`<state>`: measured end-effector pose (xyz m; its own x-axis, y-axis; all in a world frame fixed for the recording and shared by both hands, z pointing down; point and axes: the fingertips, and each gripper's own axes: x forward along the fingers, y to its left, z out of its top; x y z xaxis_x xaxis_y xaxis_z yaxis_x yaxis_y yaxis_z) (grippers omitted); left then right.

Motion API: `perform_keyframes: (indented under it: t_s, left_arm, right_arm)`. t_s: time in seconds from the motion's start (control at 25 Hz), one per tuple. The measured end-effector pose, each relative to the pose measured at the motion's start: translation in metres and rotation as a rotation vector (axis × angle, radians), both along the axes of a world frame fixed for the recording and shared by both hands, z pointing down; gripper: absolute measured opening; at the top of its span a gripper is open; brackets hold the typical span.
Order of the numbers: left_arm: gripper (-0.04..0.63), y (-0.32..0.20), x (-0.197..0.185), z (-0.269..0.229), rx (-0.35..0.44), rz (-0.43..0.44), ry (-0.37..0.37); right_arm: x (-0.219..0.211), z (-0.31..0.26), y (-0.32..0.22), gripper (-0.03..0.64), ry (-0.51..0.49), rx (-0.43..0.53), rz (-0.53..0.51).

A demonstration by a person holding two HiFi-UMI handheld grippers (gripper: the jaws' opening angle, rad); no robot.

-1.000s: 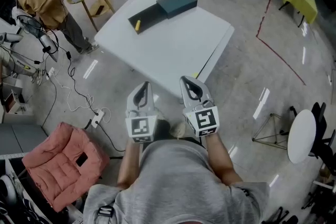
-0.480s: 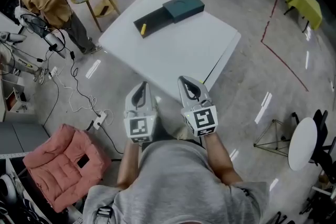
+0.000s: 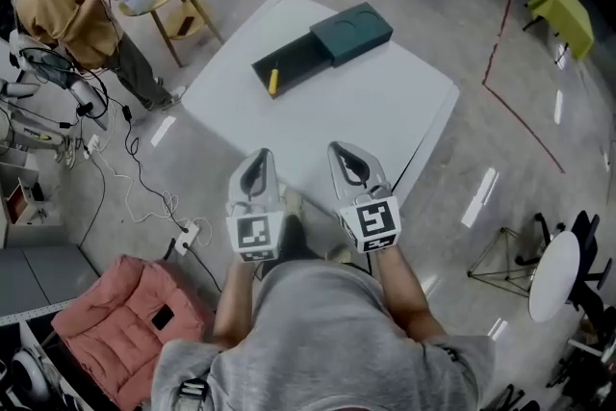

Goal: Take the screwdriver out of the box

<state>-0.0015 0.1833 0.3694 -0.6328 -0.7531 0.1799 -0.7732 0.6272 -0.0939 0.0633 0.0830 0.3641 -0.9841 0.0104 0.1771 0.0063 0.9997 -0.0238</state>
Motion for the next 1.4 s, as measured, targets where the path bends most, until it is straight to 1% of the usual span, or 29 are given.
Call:
perform_keyframes:
  t_s: [0.2, 0.48, 0.84, 1.04, 1.4]
  left_arm:
    - [0.011, -0.008, -0.060, 0.005, -0.017, 0.019, 0.025]
    - [0.011, -0.011, -0.130, 0.028, -0.035, 0.040, 0.079]
    - [0.011, -0.028, -0.198, 0.068, -0.075, 0.113, 0.157]
    - [0.011, -0.038, -0.226, 0.090, -0.097, 0.154, 0.193]
    - [0.011, -0.051, -0.253, 0.139, -0.150, 0.209, 0.265]
  right_arm:
    - [-0.060, 0.009, -0.005, 0.005, 0.048, -0.015, 0.007]
    - [-0.130, 0.034, -0.003, 0.005, 0.111, -0.043, 0.021]
    - [-0.204, 0.072, -0.008, 0.005, 0.207, -0.082, 0.072]
    - [-0.236, 0.095, -0.013, 0.005, 0.263, -0.106, 0.097]
    - [-0.271, 0.149, -0.022, 0.005, 0.365, -0.163, 0.149]
